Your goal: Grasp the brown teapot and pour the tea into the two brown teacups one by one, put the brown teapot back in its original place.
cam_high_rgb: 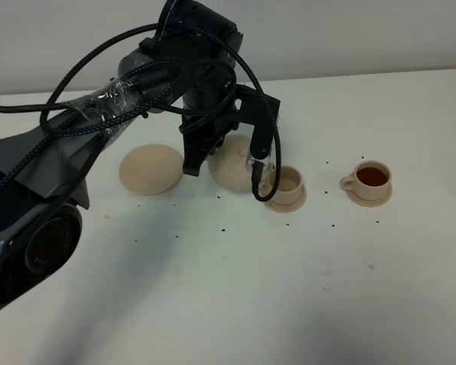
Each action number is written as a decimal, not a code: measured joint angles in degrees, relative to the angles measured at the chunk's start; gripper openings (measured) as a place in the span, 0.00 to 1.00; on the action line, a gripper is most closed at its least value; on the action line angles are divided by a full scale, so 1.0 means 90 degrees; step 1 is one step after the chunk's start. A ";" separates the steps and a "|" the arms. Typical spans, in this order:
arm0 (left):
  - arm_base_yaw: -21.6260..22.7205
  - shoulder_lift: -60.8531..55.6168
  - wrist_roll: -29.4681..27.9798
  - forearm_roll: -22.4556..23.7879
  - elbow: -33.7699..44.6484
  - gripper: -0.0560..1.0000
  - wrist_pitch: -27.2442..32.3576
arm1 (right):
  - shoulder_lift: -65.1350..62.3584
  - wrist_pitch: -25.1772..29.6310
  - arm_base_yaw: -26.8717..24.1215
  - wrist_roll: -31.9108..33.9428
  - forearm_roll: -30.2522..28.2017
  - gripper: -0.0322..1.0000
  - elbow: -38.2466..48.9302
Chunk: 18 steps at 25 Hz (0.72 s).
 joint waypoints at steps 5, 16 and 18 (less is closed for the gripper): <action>0.0000 0.0000 0.0012 0.0006 0.0000 0.17 0.0000 | 0.0000 0.0000 0.0000 0.0000 0.0000 0.36 0.0000; -0.0027 0.0000 0.0020 0.0443 0.0000 0.17 -0.0117 | 0.0000 0.0000 0.0000 0.0000 0.0000 0.36 0.0000; -0.0062 0.0000 0.0042 0.0503 0.0000 0.17 -0.0184 | 0.0000 0.0000 0.0000 0.0000 0.0000 0.36 0.0000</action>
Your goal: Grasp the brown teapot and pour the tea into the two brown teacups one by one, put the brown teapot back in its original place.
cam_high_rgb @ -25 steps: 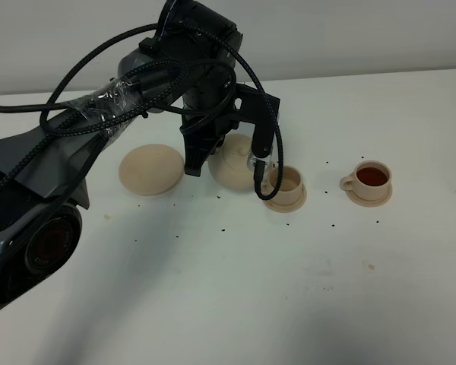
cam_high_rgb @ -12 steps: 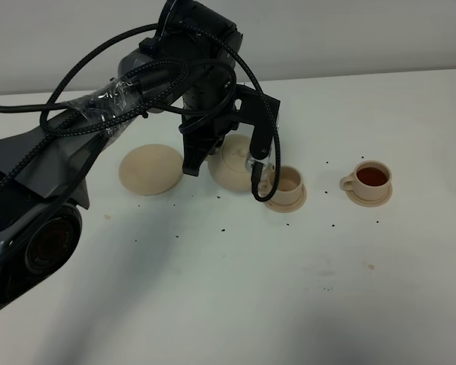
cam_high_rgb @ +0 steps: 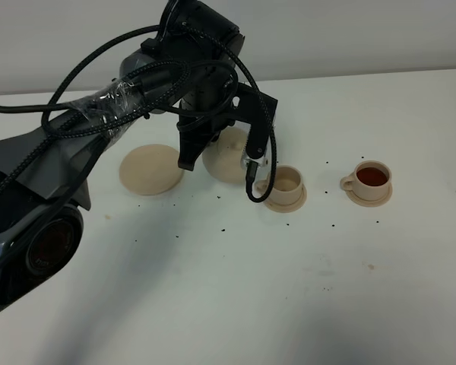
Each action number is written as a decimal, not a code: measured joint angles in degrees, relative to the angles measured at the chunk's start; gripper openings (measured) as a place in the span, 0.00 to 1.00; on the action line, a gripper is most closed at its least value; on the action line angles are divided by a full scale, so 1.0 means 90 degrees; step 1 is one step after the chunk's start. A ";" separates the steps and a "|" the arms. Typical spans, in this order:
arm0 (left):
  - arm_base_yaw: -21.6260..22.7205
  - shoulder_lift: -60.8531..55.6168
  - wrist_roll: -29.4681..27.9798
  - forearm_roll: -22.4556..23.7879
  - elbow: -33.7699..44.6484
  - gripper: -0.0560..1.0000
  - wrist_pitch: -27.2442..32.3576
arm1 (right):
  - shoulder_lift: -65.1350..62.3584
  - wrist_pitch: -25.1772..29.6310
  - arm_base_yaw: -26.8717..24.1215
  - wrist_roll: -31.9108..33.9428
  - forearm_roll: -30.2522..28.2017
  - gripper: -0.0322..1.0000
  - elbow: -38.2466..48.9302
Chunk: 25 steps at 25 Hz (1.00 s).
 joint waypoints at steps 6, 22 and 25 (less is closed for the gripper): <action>-0.0146 0.0000 0.0116 0.0075 0.0000 0.17 -0.0191 | 0.0000 0.0000 0.0000 0.0000 0.0000 0.36 0.0000; -0.0389 0.0044 0.0318 0.0795 0.0000 0.17 -0.0481 | 0.0000 0.0000 0.0000 0.0000 0.0000 0.36 0.0000; -0.0447 0.0117 0.0327 0.0886 0.0000 0.17 -0.0481 | 0.0000 0.0000 0.0000 0.0000 0.0000 0.36 0.0000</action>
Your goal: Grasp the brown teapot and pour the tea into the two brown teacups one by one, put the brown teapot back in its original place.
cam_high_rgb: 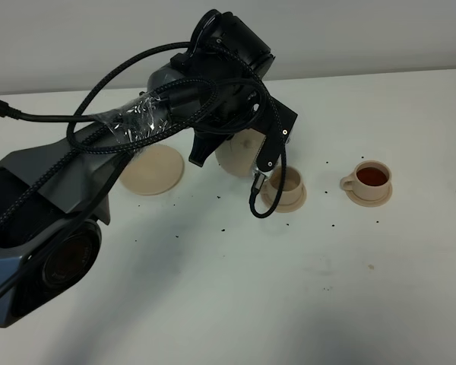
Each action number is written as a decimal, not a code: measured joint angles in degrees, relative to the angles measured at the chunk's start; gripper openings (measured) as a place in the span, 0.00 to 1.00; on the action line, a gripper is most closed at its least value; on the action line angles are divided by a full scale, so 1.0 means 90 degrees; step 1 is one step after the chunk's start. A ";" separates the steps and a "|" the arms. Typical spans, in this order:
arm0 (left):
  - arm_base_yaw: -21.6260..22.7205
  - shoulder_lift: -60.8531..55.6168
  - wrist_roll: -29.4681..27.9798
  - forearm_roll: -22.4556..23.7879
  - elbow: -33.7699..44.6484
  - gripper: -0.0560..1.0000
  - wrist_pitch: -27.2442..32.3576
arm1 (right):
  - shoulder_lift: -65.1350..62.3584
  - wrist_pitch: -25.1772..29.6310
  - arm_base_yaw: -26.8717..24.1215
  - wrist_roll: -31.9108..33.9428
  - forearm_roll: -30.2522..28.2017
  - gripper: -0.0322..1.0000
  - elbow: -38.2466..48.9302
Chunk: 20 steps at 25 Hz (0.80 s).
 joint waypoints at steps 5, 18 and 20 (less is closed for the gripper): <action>-0.0030 0.0028 0.0031 0.0097 0.0000 0.17 0.0000 | 0.0000 0.0000 0.0000 0.0000 0.0000 0.36 0.0000; -0.0215 0.0034 0.0250 0.0377 0.0000 0.17 -0.0008 | 0.0000 0.0000 0.0000 0.0000 0.0000 0.36 0.0000; -0.0215 0.0034 0.0298 0.0397 0.0000 0.17 -0.0001 | 0.0000 0.0000 0.0000 0.0000 0.0000 0.36 0.0000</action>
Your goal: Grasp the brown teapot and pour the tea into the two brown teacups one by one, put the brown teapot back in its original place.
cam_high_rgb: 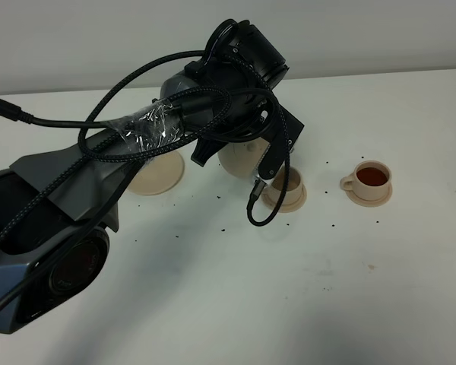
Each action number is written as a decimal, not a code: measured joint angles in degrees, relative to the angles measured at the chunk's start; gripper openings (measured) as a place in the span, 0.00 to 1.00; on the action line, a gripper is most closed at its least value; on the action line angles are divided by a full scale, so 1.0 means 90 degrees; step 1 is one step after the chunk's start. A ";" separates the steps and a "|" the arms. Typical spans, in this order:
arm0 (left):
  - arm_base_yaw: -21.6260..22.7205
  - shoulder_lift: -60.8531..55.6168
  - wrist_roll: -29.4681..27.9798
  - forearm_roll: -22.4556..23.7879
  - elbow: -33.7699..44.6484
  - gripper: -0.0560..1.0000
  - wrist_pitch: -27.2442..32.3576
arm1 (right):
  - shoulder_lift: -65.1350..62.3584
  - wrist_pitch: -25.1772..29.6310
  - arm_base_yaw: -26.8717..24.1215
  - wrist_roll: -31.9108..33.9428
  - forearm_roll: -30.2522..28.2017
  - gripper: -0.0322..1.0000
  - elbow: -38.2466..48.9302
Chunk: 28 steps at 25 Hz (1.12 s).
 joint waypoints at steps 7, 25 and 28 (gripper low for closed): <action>-0.0040 0.0000 0.0180 0.0255 0.0000 0.17 0.0115 | 0.0000 0.0000 0.0000 0.0000 0.0000 0.36 0.0000; -0.0111 0.0000 0.0565 0.0483 0.0000 0.17 -0.0063 | 0.0000 0.0000 0.0000 0.0000 0.0000 0.36 0.0000; -0.0118 0.0000 0.0628 0.0489 0.0000 0.17 -0.0126 | 0.0000 0.0000 0.0000 0.0000 0.0000 0.36 0.0000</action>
